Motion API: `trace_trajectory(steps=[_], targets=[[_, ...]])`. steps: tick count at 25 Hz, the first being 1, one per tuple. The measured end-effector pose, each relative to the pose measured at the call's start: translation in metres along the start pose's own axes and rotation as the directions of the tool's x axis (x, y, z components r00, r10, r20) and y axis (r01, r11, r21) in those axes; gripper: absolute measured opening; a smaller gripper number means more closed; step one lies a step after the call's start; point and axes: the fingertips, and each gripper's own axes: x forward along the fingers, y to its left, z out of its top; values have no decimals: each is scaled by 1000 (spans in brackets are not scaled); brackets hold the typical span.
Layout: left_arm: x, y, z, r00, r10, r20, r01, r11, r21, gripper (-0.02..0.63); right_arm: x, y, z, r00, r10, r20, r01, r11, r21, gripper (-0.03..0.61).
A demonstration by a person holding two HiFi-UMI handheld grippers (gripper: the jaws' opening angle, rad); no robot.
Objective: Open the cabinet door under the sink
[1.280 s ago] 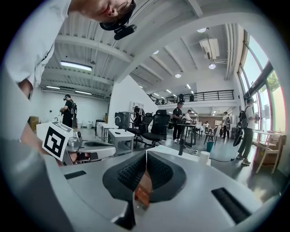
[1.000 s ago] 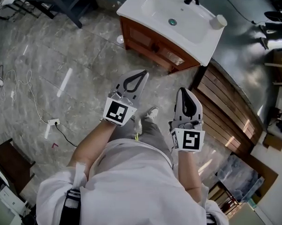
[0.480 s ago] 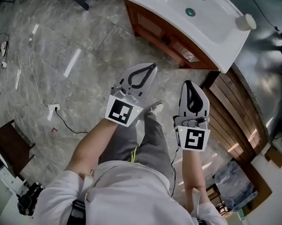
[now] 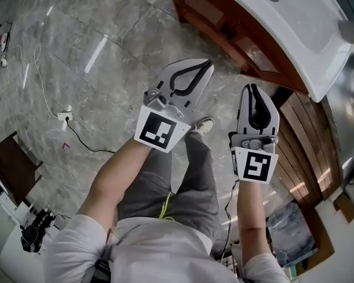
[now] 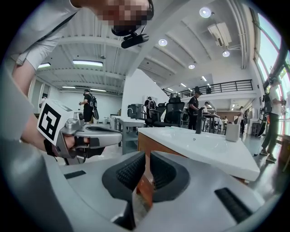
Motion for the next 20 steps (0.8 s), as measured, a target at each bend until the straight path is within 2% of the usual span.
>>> trace_trajectory(steps=[4,10,20], targets=[[1,0,-23,1000,-2,-10,2,1000,-2,11,12,0,-19,1000,-17,4,17,1000,4,35],[26,5,-64,1000,-6,-27,6,1000,-28,11,53,-11,-71,999,-6,-40,6,1000,-1,35],[56,19,-119,1000,11,-6,-11,1000,-29,11,105,-13,-124,1000,0,-29,0,1000,-4,37]])
